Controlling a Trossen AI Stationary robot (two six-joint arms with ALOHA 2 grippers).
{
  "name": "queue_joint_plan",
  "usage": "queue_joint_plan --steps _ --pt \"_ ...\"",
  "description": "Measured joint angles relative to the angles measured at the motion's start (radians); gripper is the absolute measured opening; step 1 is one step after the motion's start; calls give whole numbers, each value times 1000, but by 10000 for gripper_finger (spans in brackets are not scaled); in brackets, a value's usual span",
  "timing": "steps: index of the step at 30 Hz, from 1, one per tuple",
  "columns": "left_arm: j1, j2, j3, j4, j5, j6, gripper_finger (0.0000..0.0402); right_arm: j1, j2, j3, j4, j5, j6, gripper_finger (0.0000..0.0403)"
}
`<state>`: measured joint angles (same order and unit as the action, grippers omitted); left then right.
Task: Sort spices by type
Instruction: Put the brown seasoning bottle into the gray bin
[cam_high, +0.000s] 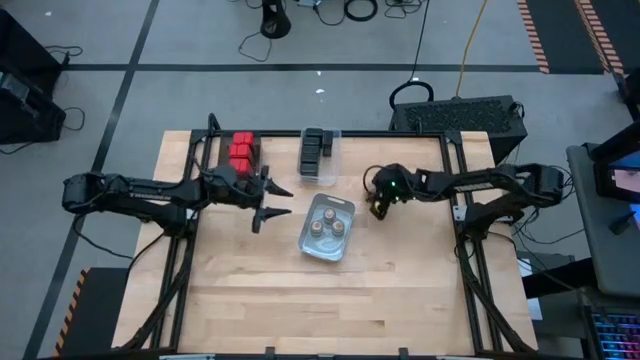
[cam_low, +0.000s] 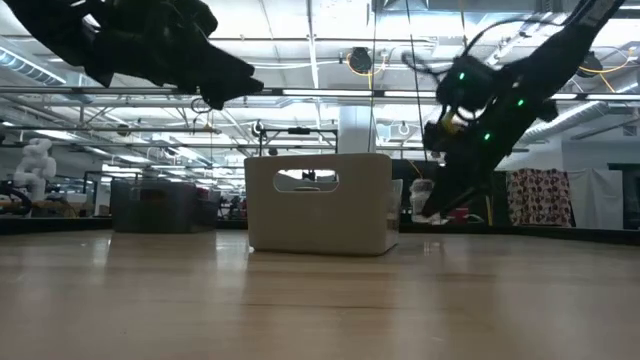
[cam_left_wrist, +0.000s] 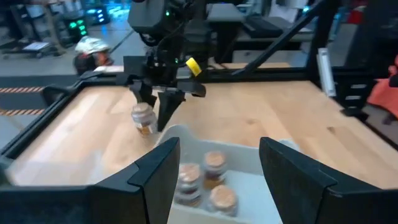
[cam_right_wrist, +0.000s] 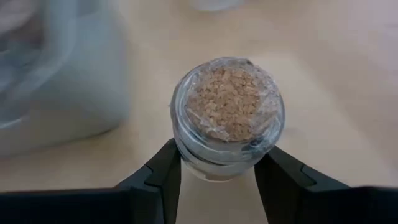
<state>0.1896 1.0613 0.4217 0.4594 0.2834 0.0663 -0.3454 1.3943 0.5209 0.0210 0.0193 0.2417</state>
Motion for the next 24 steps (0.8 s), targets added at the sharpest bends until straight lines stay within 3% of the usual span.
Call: queue_joint_plan --steps 5,12,24 --pt "-71 82 38 56 -4 -6 226 127 -67 2 -59 -27 0 144" --pt "-166 298 207 60 -164 -6 226 248 -125 19 -129 -17 31 145" --pt "-192 701 494 106 -210 -69 226 402 -136 43 -99 25 -1 147"
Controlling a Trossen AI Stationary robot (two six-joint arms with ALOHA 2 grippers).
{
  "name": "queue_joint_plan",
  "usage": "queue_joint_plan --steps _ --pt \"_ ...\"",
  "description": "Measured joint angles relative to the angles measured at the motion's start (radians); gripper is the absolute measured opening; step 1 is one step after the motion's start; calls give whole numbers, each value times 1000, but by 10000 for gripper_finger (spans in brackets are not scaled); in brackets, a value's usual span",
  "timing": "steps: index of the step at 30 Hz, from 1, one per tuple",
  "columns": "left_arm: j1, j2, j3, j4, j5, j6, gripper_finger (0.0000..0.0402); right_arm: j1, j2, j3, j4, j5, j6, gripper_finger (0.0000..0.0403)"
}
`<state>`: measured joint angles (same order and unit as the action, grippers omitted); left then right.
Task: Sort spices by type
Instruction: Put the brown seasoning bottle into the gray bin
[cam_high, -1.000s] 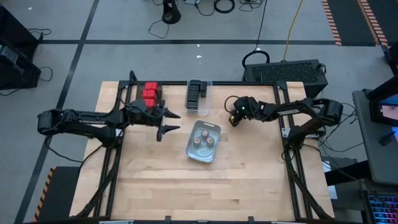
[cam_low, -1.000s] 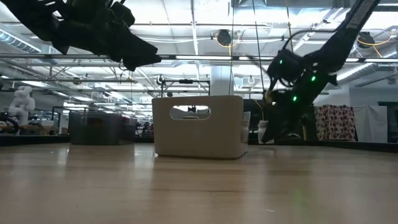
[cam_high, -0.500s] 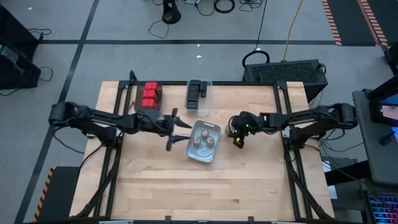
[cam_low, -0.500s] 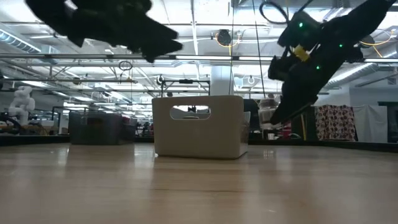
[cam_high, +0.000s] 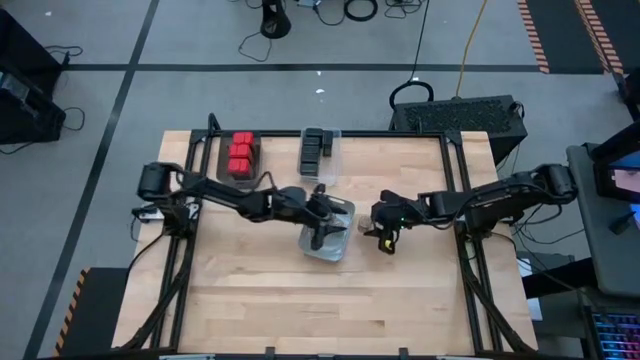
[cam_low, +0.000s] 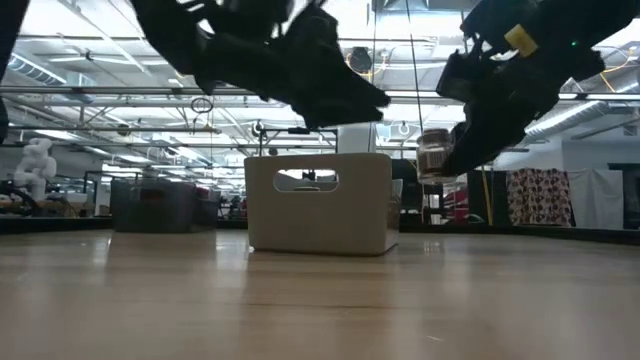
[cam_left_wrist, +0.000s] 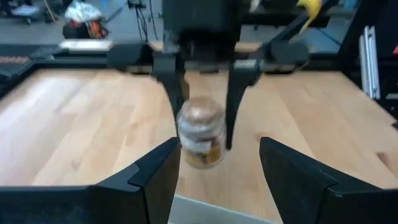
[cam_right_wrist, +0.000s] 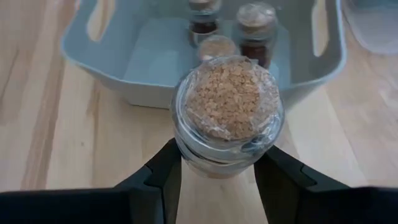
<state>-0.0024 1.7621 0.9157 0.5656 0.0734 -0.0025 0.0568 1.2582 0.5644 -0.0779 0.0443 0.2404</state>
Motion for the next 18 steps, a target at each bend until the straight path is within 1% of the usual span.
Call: queue_joint_plan --steps 3,7,10,18 --pt "0 52 51 -4 0 0 226 30 0 0 -1 14 -2 144" --pt "0 93 90 13 0 0 226 59 0 0 5 31 -3 144" --pt "1 111 114 10 0 0 226 76 0 0 8 63 -7 146" --pt "-2 128 155 9 7 -13 226 83 0 0 30 64 -26 145"
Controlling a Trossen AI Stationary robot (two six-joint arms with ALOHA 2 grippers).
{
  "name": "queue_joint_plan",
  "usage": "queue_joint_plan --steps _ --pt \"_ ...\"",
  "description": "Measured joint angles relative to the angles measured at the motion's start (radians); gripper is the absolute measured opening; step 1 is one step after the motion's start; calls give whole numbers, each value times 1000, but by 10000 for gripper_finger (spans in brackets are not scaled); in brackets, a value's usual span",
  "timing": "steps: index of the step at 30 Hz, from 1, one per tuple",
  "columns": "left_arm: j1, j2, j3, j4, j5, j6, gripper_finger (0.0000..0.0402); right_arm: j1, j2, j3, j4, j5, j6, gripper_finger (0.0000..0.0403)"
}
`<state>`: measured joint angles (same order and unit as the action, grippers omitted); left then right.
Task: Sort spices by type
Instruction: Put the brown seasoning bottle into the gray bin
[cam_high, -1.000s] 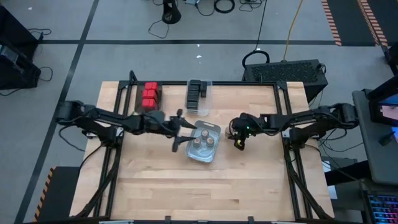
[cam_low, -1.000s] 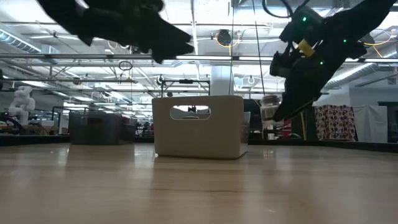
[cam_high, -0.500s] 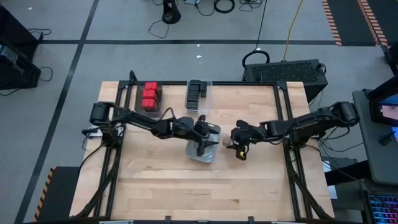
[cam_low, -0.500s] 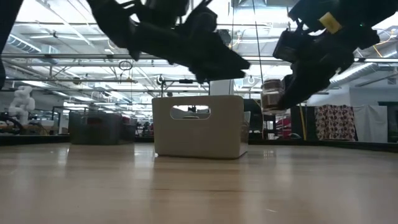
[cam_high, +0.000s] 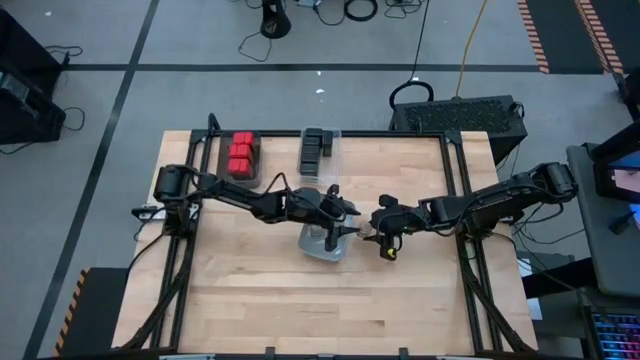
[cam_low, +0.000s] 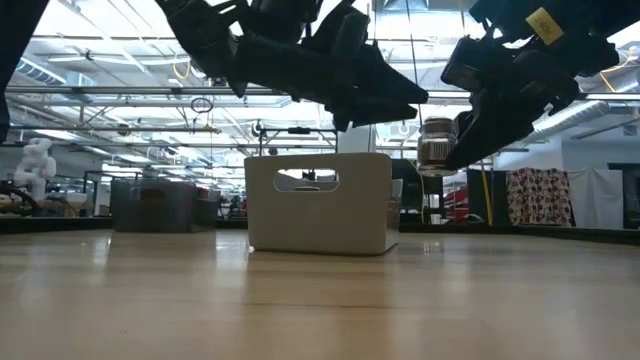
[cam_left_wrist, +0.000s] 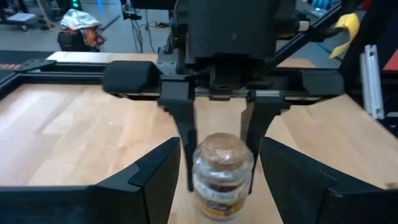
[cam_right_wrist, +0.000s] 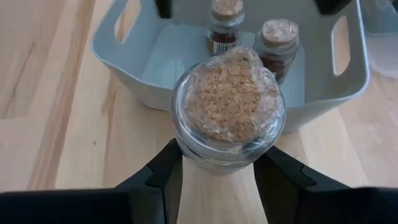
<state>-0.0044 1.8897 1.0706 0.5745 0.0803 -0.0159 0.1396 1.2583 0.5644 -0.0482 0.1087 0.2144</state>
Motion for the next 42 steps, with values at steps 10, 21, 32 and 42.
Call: queue_joint_plan --steps 10,21,32,42 --pt "-5 1 13 4 43 -5 312 0 0 0 22 0 -22 142" --pt "-6 1 13 10 -55 29 354 0 0 0 22 0 -26 131" --pt "-23 35 15 -9 -7 23 354 0 0 0 22 0 -26 131" --pt "-24 150 134 -40 -32 44 354 0 0 -1 26 0 -25 131"
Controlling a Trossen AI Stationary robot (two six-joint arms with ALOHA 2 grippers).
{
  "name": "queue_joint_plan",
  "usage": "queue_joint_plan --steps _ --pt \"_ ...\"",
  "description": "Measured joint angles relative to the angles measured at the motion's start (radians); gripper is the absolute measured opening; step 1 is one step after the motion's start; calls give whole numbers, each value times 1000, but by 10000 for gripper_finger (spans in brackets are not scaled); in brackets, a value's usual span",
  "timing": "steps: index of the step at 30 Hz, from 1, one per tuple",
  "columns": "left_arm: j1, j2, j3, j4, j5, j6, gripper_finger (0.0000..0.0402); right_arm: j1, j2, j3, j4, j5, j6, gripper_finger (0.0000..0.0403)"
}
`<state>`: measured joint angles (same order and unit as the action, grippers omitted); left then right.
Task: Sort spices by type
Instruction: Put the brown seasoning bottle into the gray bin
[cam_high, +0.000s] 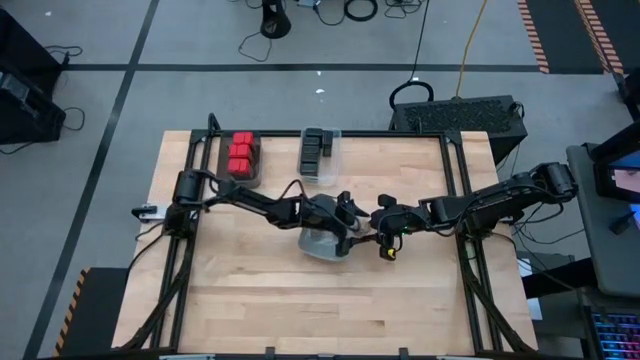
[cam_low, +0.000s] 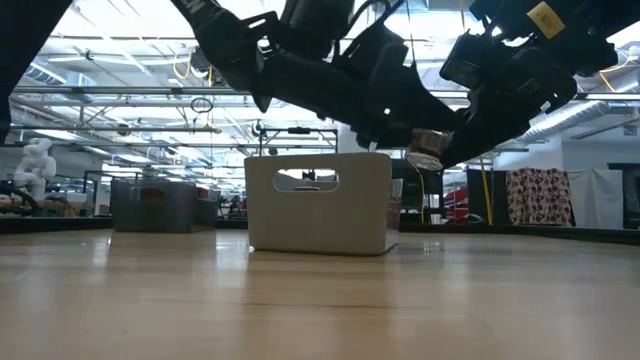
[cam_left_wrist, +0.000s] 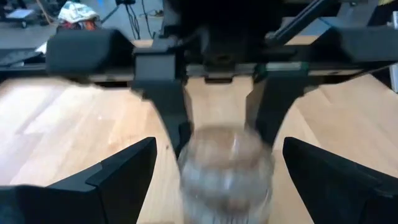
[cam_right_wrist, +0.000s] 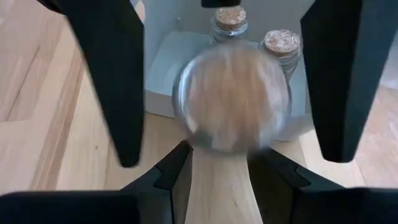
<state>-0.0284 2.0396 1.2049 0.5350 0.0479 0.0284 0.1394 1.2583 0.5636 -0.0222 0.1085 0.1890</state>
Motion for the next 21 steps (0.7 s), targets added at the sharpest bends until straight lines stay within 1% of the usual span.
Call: queue_joint_plan --steps 4,6,9,11,13,16,18,21 --pt "0 -2 10 -54 0 11 351 0 0 0 0 0 0 131" --pt "0 -1 10 -72 0 11 337 0 0 0 -1 0 0 131" --pt "2 -2 11 -97 -8 11 296 0 0 0 -5 2 0 131" --pt "1 -2 11 -127 -27 11 257 -1 0 0 -5 2 0 131" --pt "3 -1 11 -134 -24 9 216 -1 0 0 -6 7 0 131" --pt "3 -1 11 -135 -24 7 166 -2 0 0 -15 8 3 129" --pt "3 -2 11 -134 -24 7 145 -1 0 0 -26 16 3 121" --pt "5 -8 11 -124 -28 5 129 0 0 0 -66 43 9 99"
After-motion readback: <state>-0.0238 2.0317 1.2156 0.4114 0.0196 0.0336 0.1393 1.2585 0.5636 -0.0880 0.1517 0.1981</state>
